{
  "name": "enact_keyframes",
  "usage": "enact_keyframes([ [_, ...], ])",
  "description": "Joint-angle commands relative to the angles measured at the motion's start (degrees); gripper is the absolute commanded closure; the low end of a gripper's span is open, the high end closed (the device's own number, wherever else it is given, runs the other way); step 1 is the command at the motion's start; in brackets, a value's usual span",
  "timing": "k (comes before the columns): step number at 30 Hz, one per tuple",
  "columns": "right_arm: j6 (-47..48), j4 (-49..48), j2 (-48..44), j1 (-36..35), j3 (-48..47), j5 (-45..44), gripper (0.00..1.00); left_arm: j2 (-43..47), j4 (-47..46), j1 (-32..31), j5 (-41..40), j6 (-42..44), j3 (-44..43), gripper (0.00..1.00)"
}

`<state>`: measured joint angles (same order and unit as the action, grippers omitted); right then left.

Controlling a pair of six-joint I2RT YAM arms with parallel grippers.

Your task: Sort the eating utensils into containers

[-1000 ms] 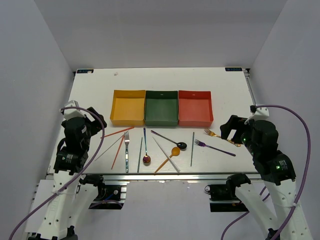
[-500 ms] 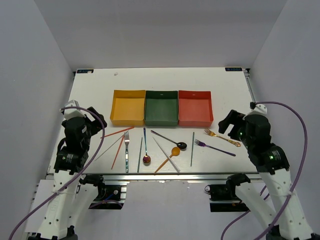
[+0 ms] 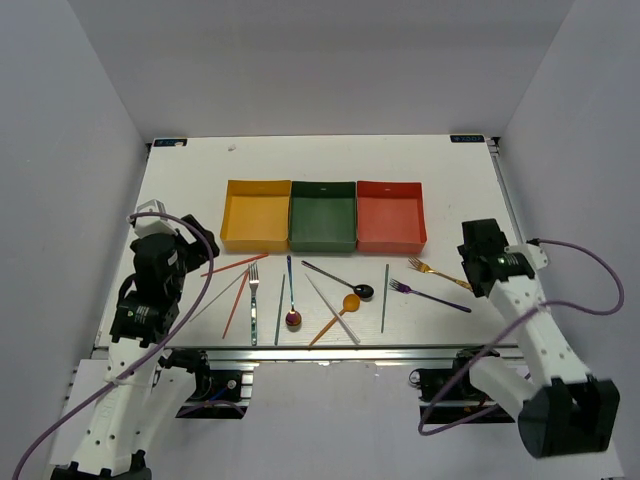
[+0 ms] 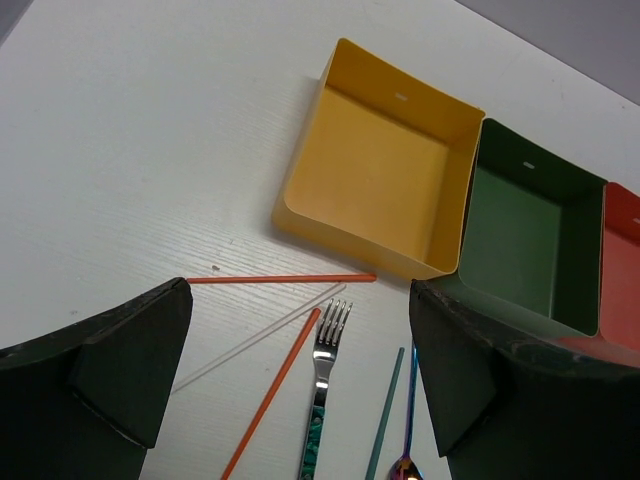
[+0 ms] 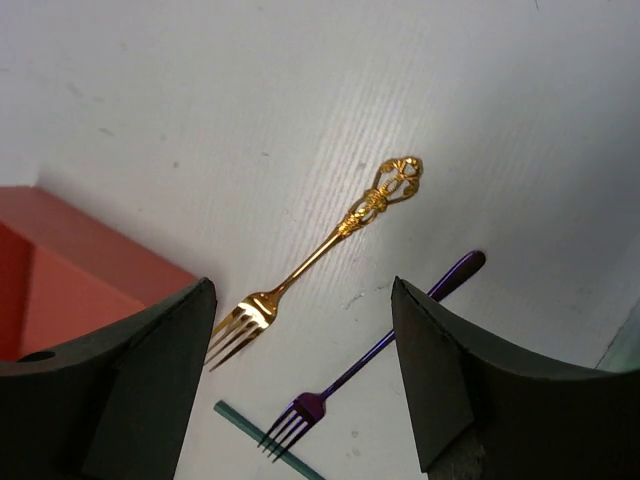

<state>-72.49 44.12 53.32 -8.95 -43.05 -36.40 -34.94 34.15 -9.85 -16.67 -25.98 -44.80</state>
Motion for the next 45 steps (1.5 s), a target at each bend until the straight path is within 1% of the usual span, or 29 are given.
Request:
enact_keyframes([
  [1, -15.5, 3.5, 10.4, 1.1, -4.1, 0.7, 0.24, 0.4, -1.2, -0.7, 0.6, 0.0, 0.1, 0.02],
  [3, -20.9, 5.3, 16.0, 1.1, -5.0, 2.8, 0.24, 0.7, -1.2, -0.7, 0.4, 0.0, 0.2, 0.02],
  [5, -23.6, 4.8, 18.3, 1.1, -4.9, 5.8, 0.29, 0.6, -1.1, -0.9, 0.3, 0.0, 0.2, 0.02],
  [6, -23.3, 1.3, 19.9, 1.1, -4.7, 7.7, 0.31, 0.5, -1.2, -1.2, 0.1, 0.0, 0.1, 0.02],
  [7, -23.7, 0.4, 20.7, 1.0, -5.0, 8.2, 0.32, 0.5, -1.1, -1.6, 0.1, 0.0, 0.2, 0.02],
  [11, -24.5, -1.1, 24.5, 1.1, -6.8, 8.8, 0.34, 0.6, -0.8, -3.4, -0.7, -0.1, 0.1, 0.02],
  [17, -27.0, -4.7, 30.3, 1.0, -4.9, 13.1, 0.41, 0.0, -0.5, -3.9, -1.4, -0.4, 0.1, 0.02],
  [23, -30.7, -4.7, 32.1, 0.9, -3.9, 13.1, 0.49, -0.7, -0.5, -4.3, -1.5, -0.4, 0.1, 0.02],
  [24, -31.4, -4.7, 32.3, 1.0, -3.5, 13.3, 0.53, -0.7, -0.5, -4.3, -1.5, -0.4, 0.1, 0.02],
  [26, -33.0, -5.1, 32.7, 1.0, -2.3, 13.6, 0.58, -0.7, -0.4, -4.3, -1.7, -0.4, 0.1, 0.02],
  [28, -33.9, -5.0, 33.3, 1.0, -1.9, 14.1, 0.66, -0.7, -0.3, -4.4, -1.7, -0.5, 0.1, 0.02],
  [29, -34.0, -5.4, 34.0, 1.0, -1.8, 14.2, 0.67, -0.8, -0.4, -4.5, -1.8, -0.5, 0.1, 0.02],
  [35, -34.0, -6.3, 37.2, 1.0, -2.3, 15.3, 0.69, -1.0, 0.0, -4.9, -2.1, -0.5, 0.0, 0.02],
  [38, -34.6, -6.1, 37.4, 1.0, -1.9, 15.8, 0.75, -1.1, 0.0, -5.0, -2.3, -0.7, 0.0, 0.02],
  [40, -35.5, -6.1, 37.0, 1.0, -1.0, 16.0, 0.85, -1.4, 0.0, -5.0, -2.3, -0.7, -0.1, 0.02],
  [43, -36.0, -6.1, 35.6, 1.1, -0.7, 15.6, 0.94, -1.6, 0.1, -5.0, -2.4, -0.7, -0.2, 0.02],
  [44, -36.1, -5.9, 34.9, 1.0, -0.9, 15.3, 0.99, -1.5, 0.1, -5.0, -2.6, -0.7, -0.2, 0.02],
  [45, -36.2, -5.5, 34.6, 1.0, -1.1, 15.2, 1.0, -1.5, 0.1, -5.0, -2.6, -0.7, -0.2, 0.02],
])
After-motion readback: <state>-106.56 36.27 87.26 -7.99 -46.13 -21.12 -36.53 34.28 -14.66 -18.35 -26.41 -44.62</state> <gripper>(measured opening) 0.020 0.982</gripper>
